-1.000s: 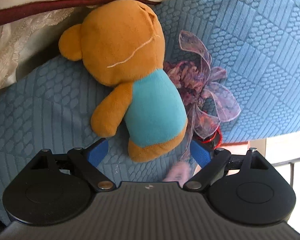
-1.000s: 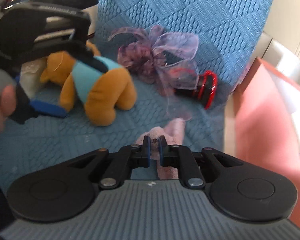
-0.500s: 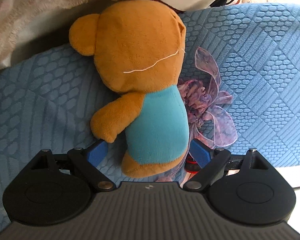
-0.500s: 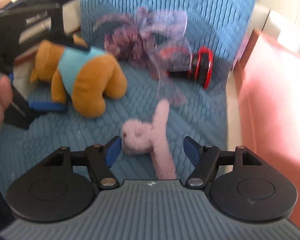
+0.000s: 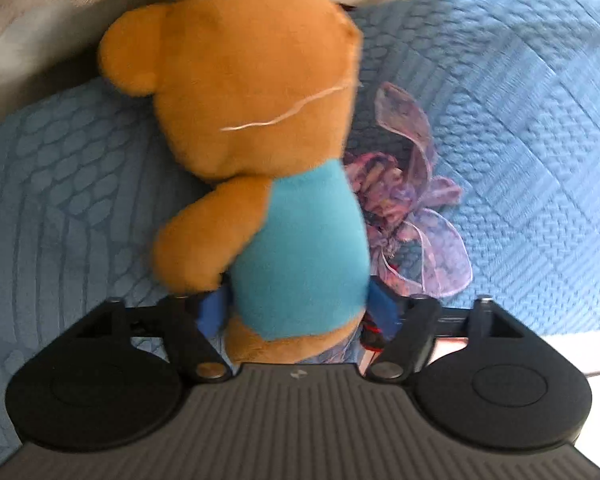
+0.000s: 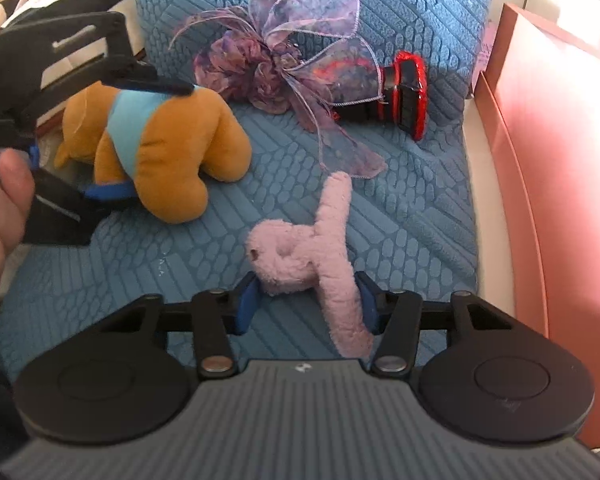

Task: Organize objects
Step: 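Close left tool on teddy bear's body while right tool lifts pink bunny, then lift teddy bear with left tool while right tool holds pink bunny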

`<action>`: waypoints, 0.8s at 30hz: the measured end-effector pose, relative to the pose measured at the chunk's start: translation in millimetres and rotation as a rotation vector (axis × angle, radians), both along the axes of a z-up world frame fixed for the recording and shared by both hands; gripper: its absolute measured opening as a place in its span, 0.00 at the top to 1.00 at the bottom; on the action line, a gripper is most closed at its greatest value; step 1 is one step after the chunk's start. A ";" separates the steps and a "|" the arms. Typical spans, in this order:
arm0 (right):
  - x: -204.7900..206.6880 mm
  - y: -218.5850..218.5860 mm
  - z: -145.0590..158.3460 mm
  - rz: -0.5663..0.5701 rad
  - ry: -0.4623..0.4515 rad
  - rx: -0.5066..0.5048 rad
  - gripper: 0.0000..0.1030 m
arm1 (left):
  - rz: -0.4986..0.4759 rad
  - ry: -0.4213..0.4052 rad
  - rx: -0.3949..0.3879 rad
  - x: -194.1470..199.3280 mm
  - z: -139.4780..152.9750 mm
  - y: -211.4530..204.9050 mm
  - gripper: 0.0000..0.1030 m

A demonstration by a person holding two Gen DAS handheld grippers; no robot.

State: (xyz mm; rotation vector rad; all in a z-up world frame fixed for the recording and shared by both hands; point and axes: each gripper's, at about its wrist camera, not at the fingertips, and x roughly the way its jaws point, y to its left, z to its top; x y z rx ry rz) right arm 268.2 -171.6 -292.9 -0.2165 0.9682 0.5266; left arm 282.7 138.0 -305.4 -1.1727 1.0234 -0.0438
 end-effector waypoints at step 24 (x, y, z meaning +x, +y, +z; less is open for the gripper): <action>-3.8 1.7 1.4 -0.039 -0.012 0.003 0.57 | -0.287 -0.082 0.400 -55.4 47.8 -20.7 0.34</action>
